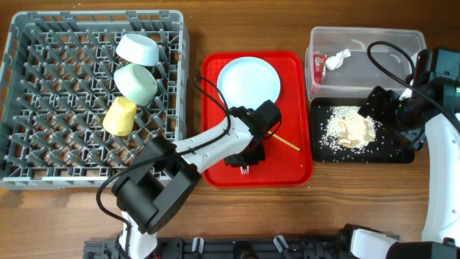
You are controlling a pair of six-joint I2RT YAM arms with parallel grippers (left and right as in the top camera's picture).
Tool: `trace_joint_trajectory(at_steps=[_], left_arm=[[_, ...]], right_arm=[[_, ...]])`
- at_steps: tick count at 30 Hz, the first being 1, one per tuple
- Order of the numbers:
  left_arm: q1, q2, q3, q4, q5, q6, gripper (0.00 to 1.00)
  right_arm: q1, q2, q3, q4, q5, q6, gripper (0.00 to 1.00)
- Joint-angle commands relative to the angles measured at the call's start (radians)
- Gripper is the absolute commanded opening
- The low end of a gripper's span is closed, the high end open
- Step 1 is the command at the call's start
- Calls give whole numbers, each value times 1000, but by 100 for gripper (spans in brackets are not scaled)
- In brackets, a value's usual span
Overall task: Sort waste into correct bins and load items into the dishwasher rack
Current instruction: 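Reach left gripper to the white spork on the red tray and grasp it, then lift the spork and insert it upright into the rack with left gripper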
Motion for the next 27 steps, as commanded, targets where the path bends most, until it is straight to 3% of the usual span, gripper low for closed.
trace_joint_trajectory(at_steps=[1, 11, 17, 25, 27], left_arm=[[-6, 17, -9, 7, 8, 3, 25], [43, -44, -9, -25, 3, 3, 21], [87, -121, -9, -61, -72, 15, 19], [176, -292, -9, -71, -89, 164, 22], [216, -336, -9, -71, -90, 164, 27]], right_arm=[[-3, -2, 3, -2, 24, -10, 100], [-3, -2, 3, -6, 24, -10, 100], [-3, -2, 3, -6, 23, -10, 100], [-3, -2, 3, -6, 24, -10, 100], [-3, -2, 3, -7, 24, -10, 100]])
